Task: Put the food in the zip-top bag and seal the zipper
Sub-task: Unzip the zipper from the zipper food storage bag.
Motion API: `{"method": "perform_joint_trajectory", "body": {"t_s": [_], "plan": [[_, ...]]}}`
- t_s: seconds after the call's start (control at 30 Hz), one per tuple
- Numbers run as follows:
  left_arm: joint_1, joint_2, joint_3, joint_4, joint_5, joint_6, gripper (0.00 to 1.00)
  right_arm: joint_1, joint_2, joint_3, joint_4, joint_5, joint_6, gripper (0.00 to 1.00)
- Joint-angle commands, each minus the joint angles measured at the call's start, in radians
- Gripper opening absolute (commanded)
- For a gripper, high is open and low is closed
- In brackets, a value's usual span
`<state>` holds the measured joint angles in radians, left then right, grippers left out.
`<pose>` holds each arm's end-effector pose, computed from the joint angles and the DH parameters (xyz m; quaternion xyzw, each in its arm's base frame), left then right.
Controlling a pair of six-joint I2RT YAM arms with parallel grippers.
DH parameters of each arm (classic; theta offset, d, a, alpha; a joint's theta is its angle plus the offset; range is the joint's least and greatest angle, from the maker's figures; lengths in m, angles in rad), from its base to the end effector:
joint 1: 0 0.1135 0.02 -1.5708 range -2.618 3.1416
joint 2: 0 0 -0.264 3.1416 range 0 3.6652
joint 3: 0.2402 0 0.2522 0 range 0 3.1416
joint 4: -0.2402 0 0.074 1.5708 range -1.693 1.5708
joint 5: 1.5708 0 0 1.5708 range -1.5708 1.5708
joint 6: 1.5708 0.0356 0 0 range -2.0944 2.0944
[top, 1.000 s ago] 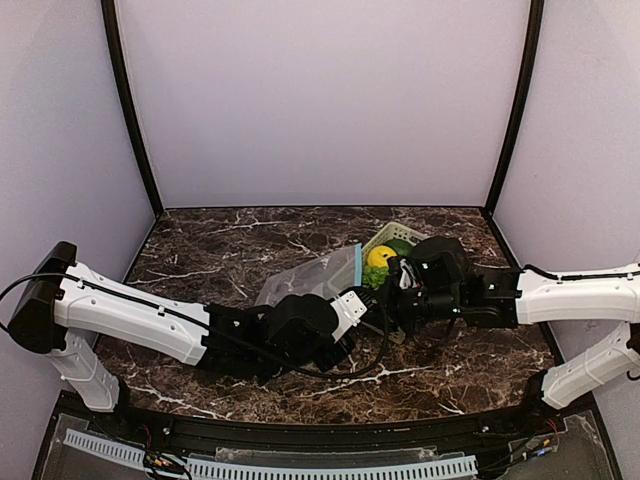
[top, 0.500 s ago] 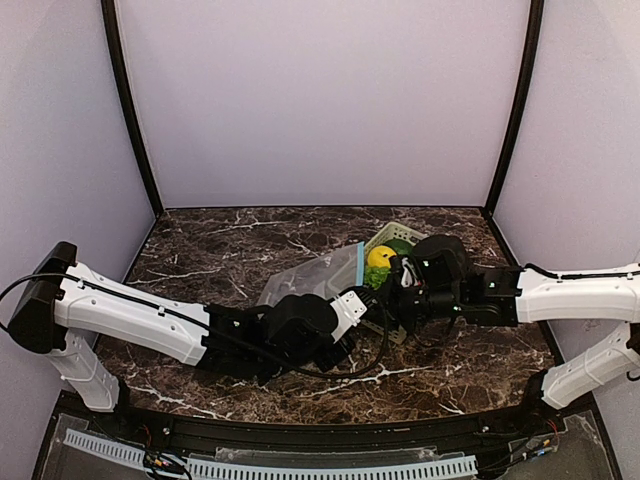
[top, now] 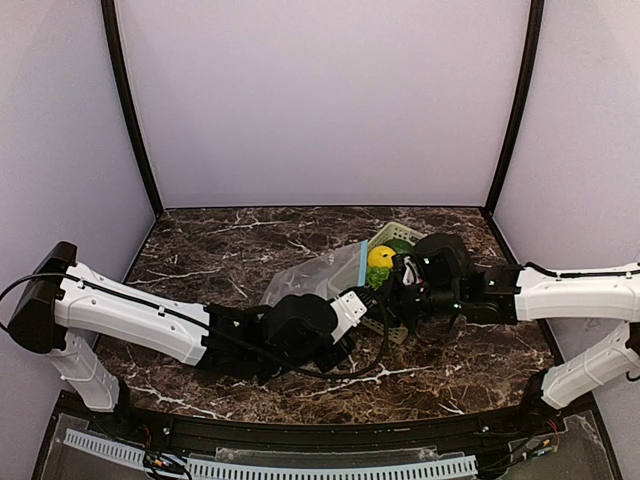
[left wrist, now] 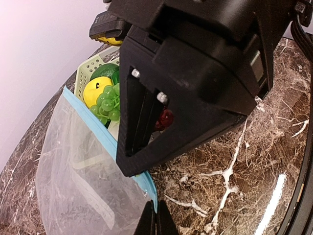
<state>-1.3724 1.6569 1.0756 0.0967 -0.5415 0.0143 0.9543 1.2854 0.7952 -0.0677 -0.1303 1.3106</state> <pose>0.0915 -0.3619 0.2435 0.4209 0.7228 -0.1346 0.5313 0.1597 0.2334 0.2466 0.1236 0.8644 0.4624 0.1539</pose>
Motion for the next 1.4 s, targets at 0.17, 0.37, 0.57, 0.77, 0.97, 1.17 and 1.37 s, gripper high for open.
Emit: {"method": "perform_joint_trajectory", "body": {"t_s": [0.17,0.37,0.57,0.77,0.97,1.17,1.37], "plan": [[-0.011,-0.048,-0.041,-0.057,0.020,-0.009,0.01,-0.047,0.020,-0.005,-0.004,0.083,-0.010,0.05],[-0.011,-0.059,-0.051,-0.060,0.022,-0.008,0.01,-0.057,0.023,-0.002,-0.004,0.086,-0.018,0.05],[-0.011,-0.064,-0.052,-0.066,0.025,-0.009,0.01,-0.070,0.025,0.002,-0.003,0.086,-0.027,0.05],[-0.011,-0.070,-0.054,-0.073,0.029,-0.009,0.01,-0.086,0.025,0.006,-0.003,0.087,-0.038,0.05],[-0.011,-0.076,-0.057,-0.081,0.036,-0.010,0.01,-0.103,0.027,0.006,-0.004,0.086,-0.047,0.05],[-0.011,-0.084,-0.060,-0.087,0.038,-0.010,0.01,-0.123,0.031,0.007,-0.003,0.083,-0.059,0.05],[-0.011,-0.090,-0.063,-0.090,0.038,-0.009,0.01,-0.146,0.034,0.011,-0.003,0.080,-0.072,0.05]]}}
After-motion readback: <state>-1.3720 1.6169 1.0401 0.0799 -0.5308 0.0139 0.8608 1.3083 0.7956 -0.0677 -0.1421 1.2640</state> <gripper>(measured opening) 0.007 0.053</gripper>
